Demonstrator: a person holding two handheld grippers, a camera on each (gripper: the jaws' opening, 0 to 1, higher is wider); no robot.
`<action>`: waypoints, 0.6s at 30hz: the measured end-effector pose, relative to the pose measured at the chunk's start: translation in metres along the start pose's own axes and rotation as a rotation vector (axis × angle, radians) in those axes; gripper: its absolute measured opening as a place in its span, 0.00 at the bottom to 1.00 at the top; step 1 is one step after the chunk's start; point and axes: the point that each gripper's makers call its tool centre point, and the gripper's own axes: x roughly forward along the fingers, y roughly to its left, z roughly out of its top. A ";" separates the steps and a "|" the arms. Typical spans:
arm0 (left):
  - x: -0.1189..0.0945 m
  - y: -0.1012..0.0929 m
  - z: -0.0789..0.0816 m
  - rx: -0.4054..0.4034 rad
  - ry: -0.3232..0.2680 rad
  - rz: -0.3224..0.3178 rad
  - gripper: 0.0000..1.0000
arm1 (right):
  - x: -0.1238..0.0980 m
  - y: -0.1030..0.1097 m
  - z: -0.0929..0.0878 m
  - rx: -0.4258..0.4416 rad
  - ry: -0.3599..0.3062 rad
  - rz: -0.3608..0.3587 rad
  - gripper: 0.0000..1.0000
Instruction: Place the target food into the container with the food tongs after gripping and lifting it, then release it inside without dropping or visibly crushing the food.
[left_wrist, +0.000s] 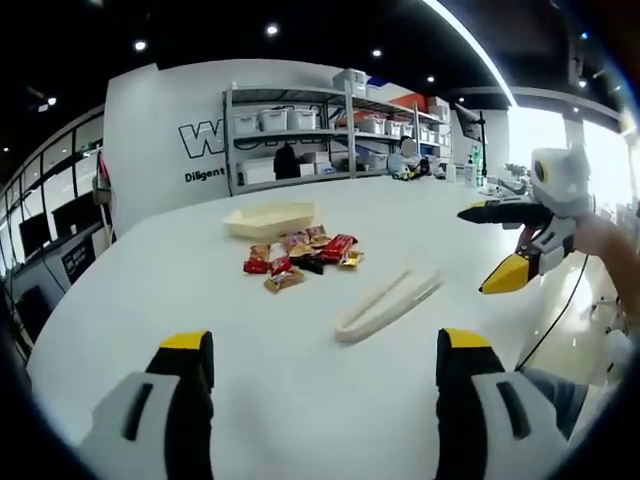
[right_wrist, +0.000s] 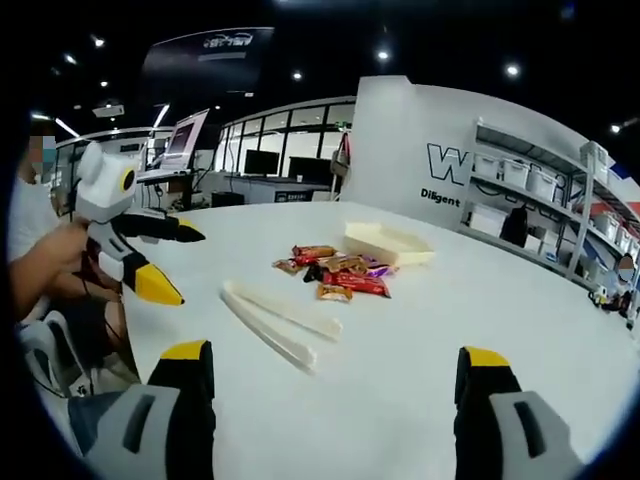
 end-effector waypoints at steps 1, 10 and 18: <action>0.000 0.000 0.001 0.002 0.000 -0.001 0.90 | 0.000 0.001 0.001 -0.002 -0.003 0.003 0.99; 0.004 0.000 -0.001 -0.028 -0.002 -0.003 0.90 | 0.001 0.001 -0.004 0.017 -0.006 0.004 0.99; 0.007 -0.001 -0.002 -0.027 0.000 -0.007 0.90 | -0.001 -0.001 -0.009 0.035 -0.001 0.004 0.99</action>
